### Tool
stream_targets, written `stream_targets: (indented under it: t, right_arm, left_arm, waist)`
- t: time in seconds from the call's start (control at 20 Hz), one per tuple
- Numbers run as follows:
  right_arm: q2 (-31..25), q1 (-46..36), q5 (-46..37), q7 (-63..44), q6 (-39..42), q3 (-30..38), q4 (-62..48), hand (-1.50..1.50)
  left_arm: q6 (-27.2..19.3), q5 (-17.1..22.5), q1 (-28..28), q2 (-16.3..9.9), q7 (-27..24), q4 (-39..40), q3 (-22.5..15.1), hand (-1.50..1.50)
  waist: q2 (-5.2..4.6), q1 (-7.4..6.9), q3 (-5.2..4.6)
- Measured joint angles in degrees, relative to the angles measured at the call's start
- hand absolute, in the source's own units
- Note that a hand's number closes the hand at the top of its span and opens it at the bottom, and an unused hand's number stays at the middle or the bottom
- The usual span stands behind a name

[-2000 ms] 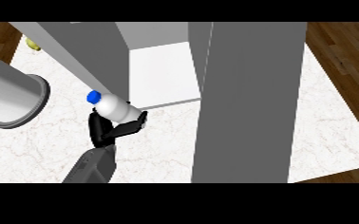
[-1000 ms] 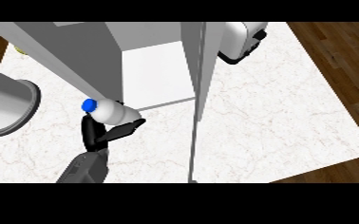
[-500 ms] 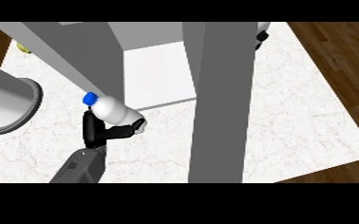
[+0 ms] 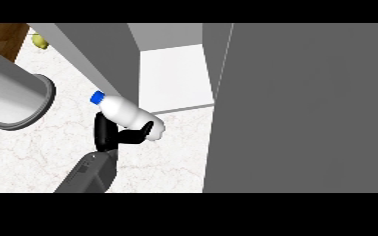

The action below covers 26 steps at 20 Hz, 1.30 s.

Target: Pick up the bottled water, place it into the cabinet and close the cabinet

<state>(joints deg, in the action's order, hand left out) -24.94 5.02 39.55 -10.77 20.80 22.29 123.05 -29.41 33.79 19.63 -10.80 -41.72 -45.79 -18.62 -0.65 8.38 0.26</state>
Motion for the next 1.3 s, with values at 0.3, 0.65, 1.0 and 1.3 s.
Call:
stream_targets:
  t: [0.3, 0.65, 1.0, 1.3]
  right_arm:
    - [-0.3, 1.7, -0.2, -0.5, 0.5, 0.6, 1.6, -1.5]
    - [-1.1, 4.9, 1.8, -2.6, 1.4, 1.7, 5.9, 1.5]
    - [0.6, 10.0, 3.2, -4.3, 3.0, 0.8, 10.0, 1.5]
    - [1.8, 11.4, 3.7, -5.3, 2.7, -0.6, 10.9, 1.5]
  left_arm:
    - [4.7, 2.1, 1.5, 2.3, 1.2, 1.3, -0.3, 1.5]
    - [12.3, 3.9, 4.4, 6.7, 1.8, 0.3, -2.1, 1.5]
    - [21.3, 3.7, 4.8, 8.0, 3.5, -6.9, -5.3, 1.5]
    - [24.5, 2.3, -1.3, 4.2, 6.9, -16.7, -7.6, -1.5]
  waist:
    - [0.13, -2.2, -0.27]
    - [0.5, -4.55, -0.36]
    - [0.89, -6.84, -0.3]
    - [1.0, -7.82, -0.29]
